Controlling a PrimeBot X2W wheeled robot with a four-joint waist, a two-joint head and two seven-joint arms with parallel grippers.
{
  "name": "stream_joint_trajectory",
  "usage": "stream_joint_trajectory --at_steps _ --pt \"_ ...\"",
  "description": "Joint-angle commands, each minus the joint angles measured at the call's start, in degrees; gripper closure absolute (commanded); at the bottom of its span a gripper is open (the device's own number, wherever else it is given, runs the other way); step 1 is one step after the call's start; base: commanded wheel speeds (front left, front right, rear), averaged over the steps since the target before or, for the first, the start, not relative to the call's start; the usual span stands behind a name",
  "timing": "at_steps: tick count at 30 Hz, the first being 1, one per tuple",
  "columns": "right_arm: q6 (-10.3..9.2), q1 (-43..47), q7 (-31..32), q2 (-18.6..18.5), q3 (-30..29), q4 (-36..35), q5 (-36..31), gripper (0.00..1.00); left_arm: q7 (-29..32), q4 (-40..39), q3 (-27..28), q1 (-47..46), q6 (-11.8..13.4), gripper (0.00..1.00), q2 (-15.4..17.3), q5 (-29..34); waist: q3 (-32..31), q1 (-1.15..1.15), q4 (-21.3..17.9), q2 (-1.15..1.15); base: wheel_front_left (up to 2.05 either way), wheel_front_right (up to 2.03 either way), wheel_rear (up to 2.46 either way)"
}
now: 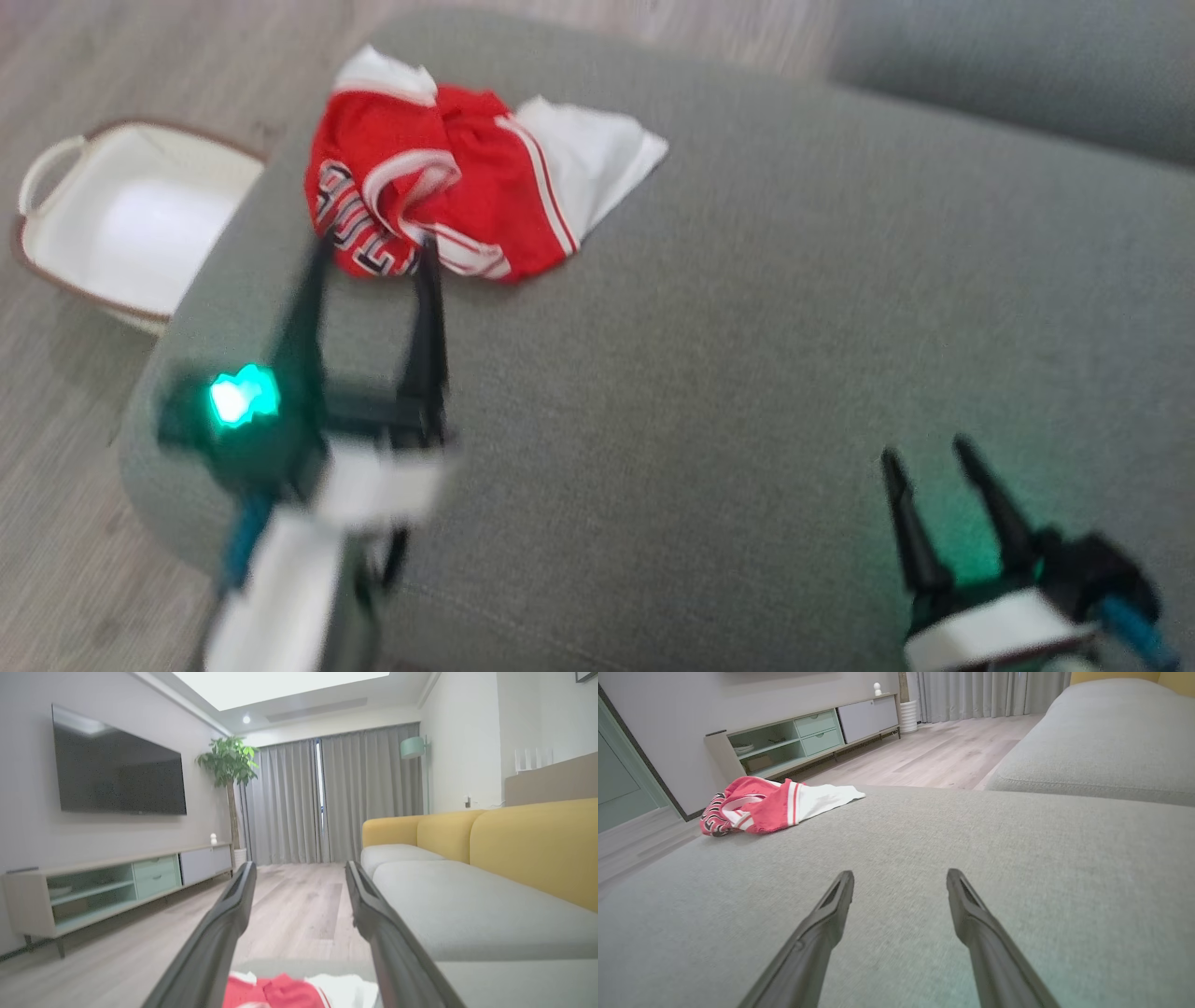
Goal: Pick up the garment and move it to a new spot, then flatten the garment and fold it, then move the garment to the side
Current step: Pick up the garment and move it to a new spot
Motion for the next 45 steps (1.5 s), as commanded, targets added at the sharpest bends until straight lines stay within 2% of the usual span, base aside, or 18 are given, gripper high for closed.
stream_joint_trajectory --at_steps 1,7,11,15,21,22,28,29,30,31,38,45 --pt "-0.04 -3.7 -0.6 -2.6 1.8 -2.2 -0.6 0.00 -0.3 -1.3 3.2 -7.1 -0.7 0.00 0.8 0.4 7.1 -0.02 -0.5 0.00 0.00 0.00 0.00" --pt "-0.04 -7.7 -0.6 -7.4 1.7 -3.6 0.1 0.00 1.8 11.2 7.3 -25.4 -2.4 0.00 5.0 0.1 14.2 -0.02 -1.6 0.00 0.00 0.00 0.00" --pt "-0.04 -10.0 -0.6 -10.1 1.1 -5.3 0.7 0.00 6.8 23.6 8.7 -35.6 -4.2 0.00 8.1 -0.8 17.7 -0.02 -2.7 0.00 0.00 0.00 0.00" --pt "-0.04 -11.6 0.7 -12.4 1.2 -8.2 0.7 0.00 13.2 37.3 10.0 -42.8 -6.2 0.00 9.6 -3.8 20.6 -0.02 -3.8 0.00 0.00 0.00 0.00" --pt "-0.04 -12.3 3.3 -14.0 0.5 -13.4 0.3 0.00 16.4 52.6 10.6 -48.3 -6.9 0.00 10.4 -5.7 24.2 -0.02 -5.4 0.00 0.00 0.00 0.00" --pt "-0.04 -12.3 3.3 -14.0 0.5 -13.4 0.3 0.00 16.4 52.6 10.6 -48.3 -6.9 0.00 10.4 -5.7 24.2 -0.02 -5.4 0.00 0.00 0.00 0.00" --pt "-0.04 -11.7 4.9 -14.2 -0.2 -16.3 -0.2 0.00 17.6 64.2 10.4 -49.6 -7.9 0.00 9.4 -7.7 26.6 -0.02 -6.4 0.00 0.00 0.00 0.00" --pt "-0.04 -11.8 5.0 -14.2 -0.2 -16.5 -0.2 0.00 17.4 65.4 10.1 -49.8 -8.1 0.20 9.3 -7.8 26.8 -0.02 -6.5 0.00 0.00 0.00 0.00" --pt "-0.04 -11.8 5.1 -14.2 -0.2 -16.6 -0.2 0.00 16.6 66.2 9.9 -50.0 -8.2 0.66 9.3 -7.9 27.0 -0.02 -6.7 0.00 0.00 0.00 0.00" --pt "-0.04 -11.9 5.2 -14.2 -0.3 -16.7 -0.2 0.00 15.3 66.7 9.7 -50.2 -8.3 1.00 9.3 -7.8 27.1 -0.02 -6.8 0.00 0.00 0.00 0.00" --pt "-0.04 -13.1 3.3 -12.4 0.8 -14.5 0.0 0.00 2.3 66.1 6.4 -54.4 -6.5 1.00 13.1 -3.7 23.0 -0.02 -8.4 0.00 0.00 0.00 0.00" --pt "-0.04 -13.6 0.2 -7.8 3.4 -8.7 1.3 0.00 -0.2 61.4 3.7 -58.9 -7.8 1.00 14.4 -2.0 12.6 -0.02 -12.4 0.00 0.00 0.00 0.00"
